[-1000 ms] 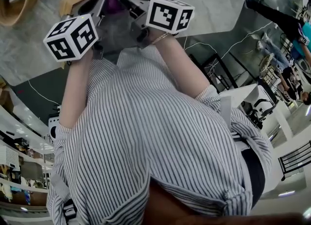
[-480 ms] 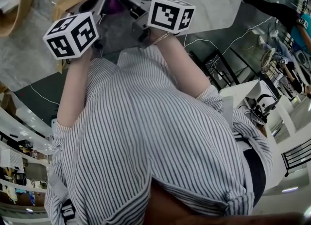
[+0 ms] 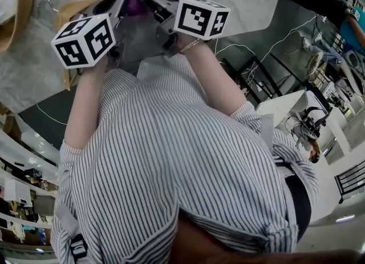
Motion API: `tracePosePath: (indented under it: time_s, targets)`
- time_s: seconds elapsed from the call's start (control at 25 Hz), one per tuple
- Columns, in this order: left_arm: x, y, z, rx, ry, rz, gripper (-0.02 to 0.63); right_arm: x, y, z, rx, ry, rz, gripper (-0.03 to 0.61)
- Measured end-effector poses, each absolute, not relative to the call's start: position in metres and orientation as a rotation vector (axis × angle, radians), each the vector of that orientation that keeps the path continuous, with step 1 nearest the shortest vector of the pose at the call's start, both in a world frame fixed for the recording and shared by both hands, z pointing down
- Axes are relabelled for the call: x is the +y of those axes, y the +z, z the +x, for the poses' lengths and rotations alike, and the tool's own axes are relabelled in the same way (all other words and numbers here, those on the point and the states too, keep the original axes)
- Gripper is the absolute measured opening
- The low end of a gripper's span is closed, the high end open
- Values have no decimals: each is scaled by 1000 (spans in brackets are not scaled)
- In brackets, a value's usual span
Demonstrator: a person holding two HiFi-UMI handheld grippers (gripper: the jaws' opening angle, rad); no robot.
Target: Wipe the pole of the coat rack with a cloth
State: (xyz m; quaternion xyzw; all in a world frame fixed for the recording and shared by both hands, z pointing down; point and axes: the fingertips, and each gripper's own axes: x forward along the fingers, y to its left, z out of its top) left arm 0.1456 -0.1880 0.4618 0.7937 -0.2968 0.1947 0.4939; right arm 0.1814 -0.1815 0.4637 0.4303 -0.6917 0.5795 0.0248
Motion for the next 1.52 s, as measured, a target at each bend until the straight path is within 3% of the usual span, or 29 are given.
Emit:
tracePosePath:
  time_s: [1.52]
  targets:
    - [-182, 456, 186, -653, 483, 1958, 14, -170, 464, 238, -2081, 1741, 1517, 75]
